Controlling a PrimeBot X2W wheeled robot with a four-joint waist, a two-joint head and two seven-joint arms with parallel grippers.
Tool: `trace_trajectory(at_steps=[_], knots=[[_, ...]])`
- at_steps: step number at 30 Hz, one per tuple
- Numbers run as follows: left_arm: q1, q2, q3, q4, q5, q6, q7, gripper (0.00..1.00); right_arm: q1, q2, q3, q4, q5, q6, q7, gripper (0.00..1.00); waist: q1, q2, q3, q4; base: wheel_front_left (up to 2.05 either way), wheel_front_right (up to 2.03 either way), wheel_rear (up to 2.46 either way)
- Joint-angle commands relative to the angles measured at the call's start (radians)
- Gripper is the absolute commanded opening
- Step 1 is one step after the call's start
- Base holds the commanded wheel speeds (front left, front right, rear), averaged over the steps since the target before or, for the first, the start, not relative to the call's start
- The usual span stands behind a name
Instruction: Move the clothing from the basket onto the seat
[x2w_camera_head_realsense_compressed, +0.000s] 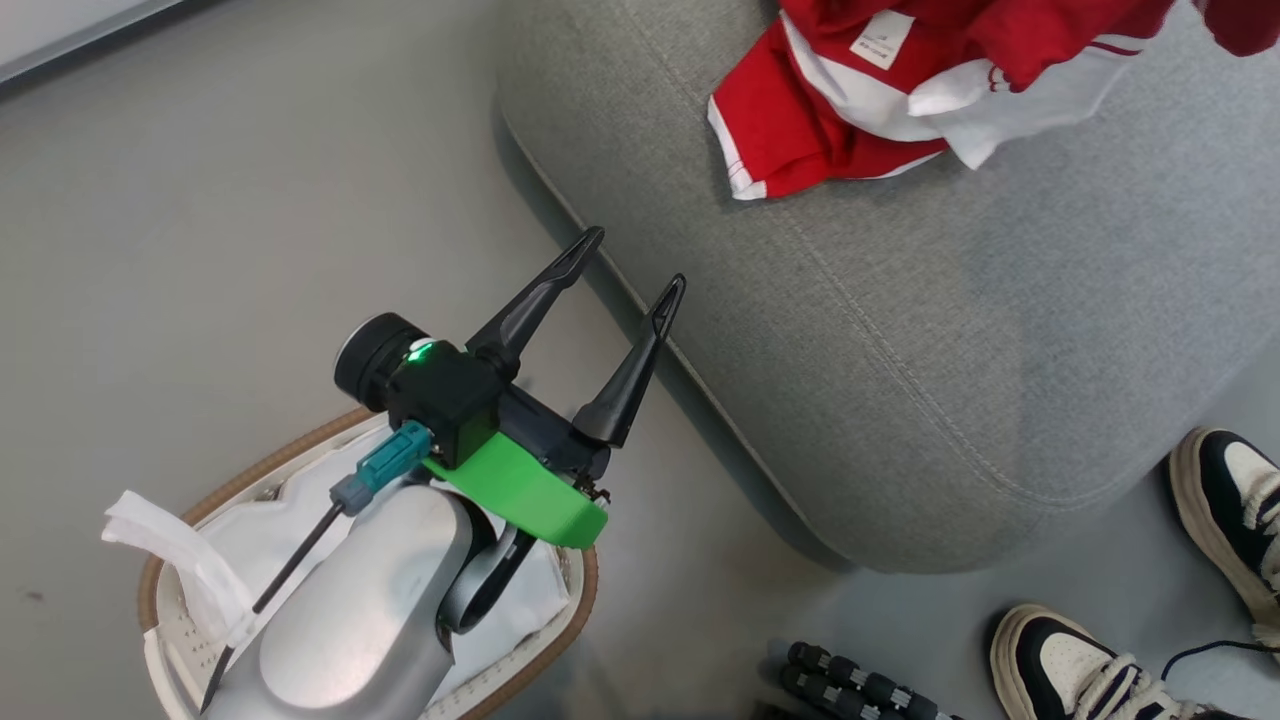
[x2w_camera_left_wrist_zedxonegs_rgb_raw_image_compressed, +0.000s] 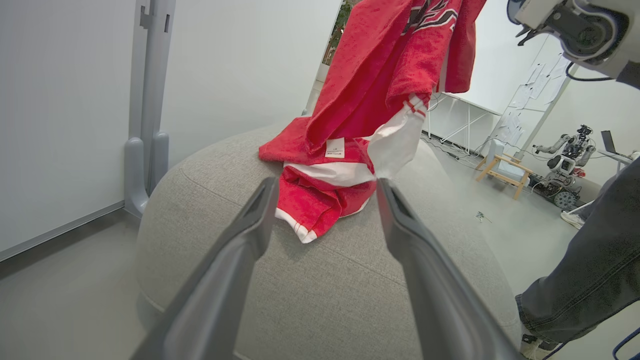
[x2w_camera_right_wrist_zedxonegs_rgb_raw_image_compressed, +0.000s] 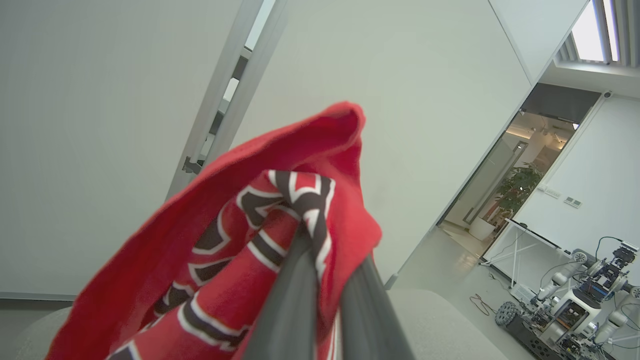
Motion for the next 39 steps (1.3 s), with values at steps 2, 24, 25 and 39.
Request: trace_trajectory(at_steps=[2,24,25,39], knots=[[-0.028,0.01,-0.002,0.003,0.003,-0.003,-0.001,1.0,-0.014,0.002,-0.042,0.058,-0.019,-0.001,-0.005,0.0,-0.0001,-0.0001,0.062,0.067,0.0,0.0,0.0],[0.042,-0.01,0.071,0.035,0.005,-0.003,-0.001,1.0,0.276,0.137,-0.119,0.229,-0.022,-0.001,-0.004,1.0,-0.0001,-0.0001,0.011,0.093,0.0,0.0,0.0],[0.048,-0.014,0.077,0.036,0.005,-0.003,-0.001,1.0,0.298,0.142,-0.116,0.224,-0.02,-0.001,-0.004,1.0,-0.0001,-0.0001,0.001,0.094,0.0,0.0,0.0],[0.172,-0.086,0.26,0.05,0.123,-0.003,-0.001,1.0,0.53,0.255,-0.041,0.055,0.064,-0.001,-0.004,1.0,-0.0001,-0.0001,-0.11,0.208,0.0,0.0,0.0]])
